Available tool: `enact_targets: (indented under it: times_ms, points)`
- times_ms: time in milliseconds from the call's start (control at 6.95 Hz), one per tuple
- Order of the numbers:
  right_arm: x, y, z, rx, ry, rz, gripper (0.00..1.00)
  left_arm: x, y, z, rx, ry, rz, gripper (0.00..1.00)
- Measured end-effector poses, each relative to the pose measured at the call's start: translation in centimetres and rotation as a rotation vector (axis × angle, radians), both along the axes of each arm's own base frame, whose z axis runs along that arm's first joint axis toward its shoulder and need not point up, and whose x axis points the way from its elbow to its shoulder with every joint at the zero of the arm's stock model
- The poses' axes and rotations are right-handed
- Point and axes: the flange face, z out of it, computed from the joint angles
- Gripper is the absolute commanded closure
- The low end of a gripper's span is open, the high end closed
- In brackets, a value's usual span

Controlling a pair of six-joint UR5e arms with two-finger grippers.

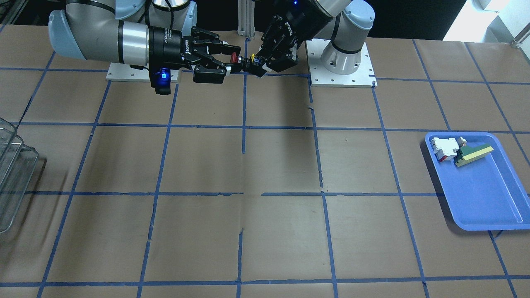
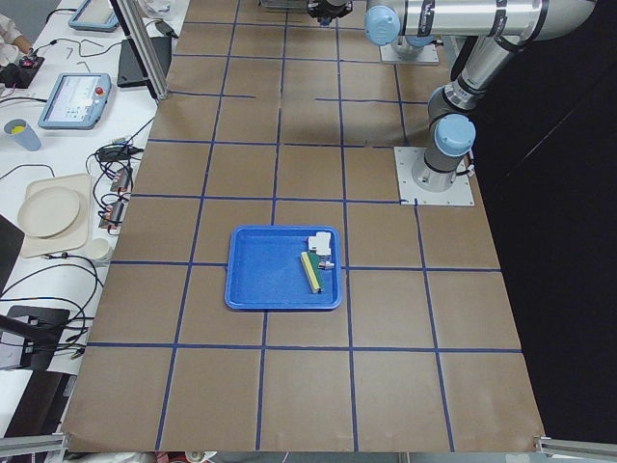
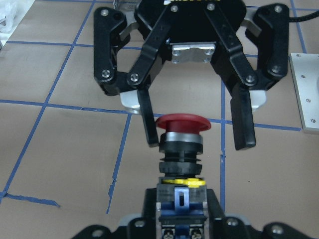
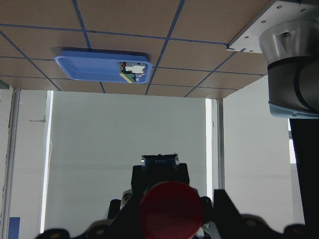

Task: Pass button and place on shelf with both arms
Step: 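Close the right gripper on the red button head held by the left gripper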

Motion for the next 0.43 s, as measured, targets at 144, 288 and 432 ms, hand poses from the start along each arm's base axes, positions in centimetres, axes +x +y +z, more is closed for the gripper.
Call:
enact_targets:
  times_ms: [144,288,432]
  points:
    - [-0.06,-0.03,0.06,-0.001,-0.001,-0.002,0.91,0.01,0.02,0.08,-0.007,-0.001,-0.003,0.19]
    - [-0.14,-0.07,0.13,-0.002,-0.001,-0.005,0.92,0.04,-0.05,0.15,-0.013,-0.002,0.0,0.05]
    - [-0.22,-0.1,0.15,-0.001,-0.001,-0.006,0.92,0.03,-0.13,0.18,-0.016,0.0,0.006,0.0]
